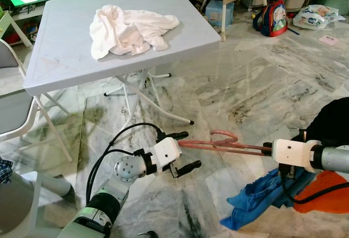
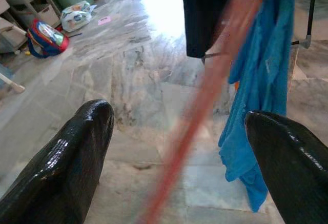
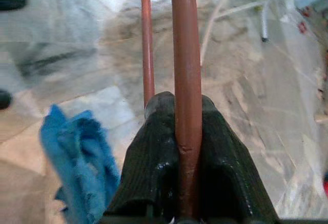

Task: Hang hanger

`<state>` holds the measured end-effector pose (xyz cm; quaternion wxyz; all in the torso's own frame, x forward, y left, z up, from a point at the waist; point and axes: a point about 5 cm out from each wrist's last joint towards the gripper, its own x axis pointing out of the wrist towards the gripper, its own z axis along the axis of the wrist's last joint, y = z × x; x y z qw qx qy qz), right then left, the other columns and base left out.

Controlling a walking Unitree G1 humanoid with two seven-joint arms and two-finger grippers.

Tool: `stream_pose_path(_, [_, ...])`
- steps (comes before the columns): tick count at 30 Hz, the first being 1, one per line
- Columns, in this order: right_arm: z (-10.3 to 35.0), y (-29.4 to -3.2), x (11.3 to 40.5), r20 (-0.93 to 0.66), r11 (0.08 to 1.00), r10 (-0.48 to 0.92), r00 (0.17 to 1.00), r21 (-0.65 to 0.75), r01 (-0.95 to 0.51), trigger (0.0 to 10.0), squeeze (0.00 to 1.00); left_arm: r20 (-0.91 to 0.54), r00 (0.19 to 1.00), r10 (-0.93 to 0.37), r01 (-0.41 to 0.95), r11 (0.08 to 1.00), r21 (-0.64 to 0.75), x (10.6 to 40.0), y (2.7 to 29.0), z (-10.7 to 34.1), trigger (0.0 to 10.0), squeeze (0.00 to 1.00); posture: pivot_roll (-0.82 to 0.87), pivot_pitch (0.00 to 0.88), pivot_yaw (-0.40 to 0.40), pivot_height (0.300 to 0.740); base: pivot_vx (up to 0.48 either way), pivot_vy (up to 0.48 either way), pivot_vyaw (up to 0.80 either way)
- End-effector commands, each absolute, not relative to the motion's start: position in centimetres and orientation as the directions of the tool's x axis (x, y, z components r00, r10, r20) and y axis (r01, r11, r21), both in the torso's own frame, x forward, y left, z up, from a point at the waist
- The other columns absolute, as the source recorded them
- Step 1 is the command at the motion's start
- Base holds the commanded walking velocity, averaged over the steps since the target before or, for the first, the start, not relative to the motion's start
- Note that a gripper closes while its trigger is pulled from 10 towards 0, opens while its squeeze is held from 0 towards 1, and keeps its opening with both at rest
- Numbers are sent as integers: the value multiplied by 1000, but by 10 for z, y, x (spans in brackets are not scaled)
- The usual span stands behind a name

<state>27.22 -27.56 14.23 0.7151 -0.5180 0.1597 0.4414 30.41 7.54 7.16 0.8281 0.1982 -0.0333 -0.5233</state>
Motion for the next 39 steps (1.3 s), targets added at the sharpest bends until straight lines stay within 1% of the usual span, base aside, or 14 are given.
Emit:
stream_pose_path(1, [152,-275,270,-681,46,490,544,-603,-797,10000,0,-176,442,-879,863,363,351,305,79,70,10000,0,-195,140,81,740,0,0,0])
stream_pose_path(10, [165,-272,266,-682,21,520,514,-592,-806,10000,0,-256,353,-900,916,277,291,296,78,57,10000,0,-203,145,88,740,0,0,0])
stream_pose_path(11, [165,-271,266,-683,20,523,510,-589,-808,10000,0,-257,341,-904,922,267,281,295,77,56,4510,0,-202,144,89,740,0,0,0])
stream_pose_path(12, [165,-271,266,-683,20,523,510,-589,-808,10000,0,-257,341,-904,922,267,281,295,77,56,4510,0,-202,144,89,740,0,0,0])
stream_pose_path(13, [164,-267,266,-677,19,532,508,-591,-807,10000,0,-259,319,-912,931,251,264,294,74,55,784,0,-203,145,89,740,0,0,0])
stream_pose_path(14, [164,-267,266,-677,19,532,508,-591,-807,10000,0,-259,319,-912,931,251,264,294,74,55,784,0,-203,145,89,740,0,0,0])
stream_pose_path(15, [164,-264,266,-673,17,545,501,-588,-809,10000,0,-261,306,-916,936,239,259,293,72,55,0,0,-206,145,89,740,0,0,0])
stream_pose_path(21, [166,-259,261,-678,3,565,470,-568,-823,10000,0,-263,297,-918,935,224,273,297,69,60,0,0,-214,146,88,740,0,0,0])
stream_pose_path(22, [167,-259,260,-684,-3,566,460,-560,-829,10000,0,-265,293,-919,936,218,276,298,69,61,1882,0,-216,146,88,740,0,0,0])
stream_pose_path(23, [167,-260,259,-689,-7,566,453,-554,-833,10000,0,-267,290,-919,937,215,277,299,69,61,2314,0,-217,146,89,740,0,0,0])
stream_pose_path(28, [169,-259,257,-693,-9,570,441,-542,-840,10000,0,-283,274,-919,940,194,279,299,70,62,1412,0,-219,145,88,740,0,0,0])
stream_pose_path(29, [169,-260,257,-697,-14,568,437,-539,-842,10000,0,-287,272,-919,941,190,280,300,71,62,157,0,-219,145,88,740,0,0,0])
stream_pose_path(30, [169,-260,257,-697,-15,567,438,-541,-841,10000,0,-289,270,-919,942,190,278,300,71,62,0,0,-220,145,89,740,0,0,0])
stream_pose_path(39, [168,-254,259,-682,-10,580,446,-553,-833,10000,0,-298,247,-922,949,169,266,301,70,63,0,0,-219,148,86,740,0,0,0])
